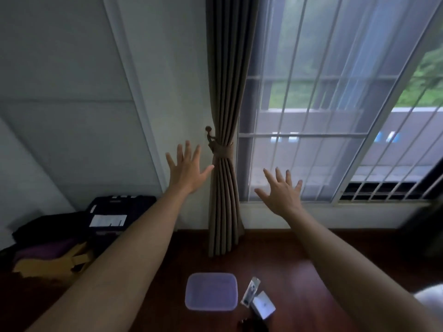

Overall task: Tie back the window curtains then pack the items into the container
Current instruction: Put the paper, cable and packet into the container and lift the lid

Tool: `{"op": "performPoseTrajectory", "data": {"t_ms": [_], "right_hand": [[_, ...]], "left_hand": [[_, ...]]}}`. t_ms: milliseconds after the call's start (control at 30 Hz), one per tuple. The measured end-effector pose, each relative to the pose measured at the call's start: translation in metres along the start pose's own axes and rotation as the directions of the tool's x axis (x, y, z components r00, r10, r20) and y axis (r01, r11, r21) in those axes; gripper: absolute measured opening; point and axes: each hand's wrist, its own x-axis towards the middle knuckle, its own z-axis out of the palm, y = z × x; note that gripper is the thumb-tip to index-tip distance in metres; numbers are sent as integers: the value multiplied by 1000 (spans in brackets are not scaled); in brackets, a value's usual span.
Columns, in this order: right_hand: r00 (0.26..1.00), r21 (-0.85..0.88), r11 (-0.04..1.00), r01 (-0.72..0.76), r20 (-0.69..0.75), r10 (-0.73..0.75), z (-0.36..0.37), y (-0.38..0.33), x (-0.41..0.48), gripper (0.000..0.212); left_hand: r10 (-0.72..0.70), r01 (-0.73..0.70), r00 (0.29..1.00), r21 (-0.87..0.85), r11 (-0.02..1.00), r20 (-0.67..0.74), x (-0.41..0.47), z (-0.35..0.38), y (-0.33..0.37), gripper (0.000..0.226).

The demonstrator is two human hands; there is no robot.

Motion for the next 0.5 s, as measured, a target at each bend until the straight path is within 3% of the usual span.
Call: {"op": "performPoseTrajectory", "data": {"t_ms": [167,267,367,500], "right_hand": [[993,2,997,-71,99,71,87,-2,-16,74],[952,67,983,-168,269,144,160,-5,-40,72],[906,94,971,-219,389,167,247,0,-54,73],[887,124,963,-240,430,166,383,18,-61,71]], "left_hand": [[-83,90,994,-92,992,78,-17,72,-58,77],[-127,147,965,-70,987,227,-46,137,-91,79],[-164,183,926,-24,983,339,-74,217,-119,78],[-205,224,892,-1,974,403,-110,346,-149,76]]}}
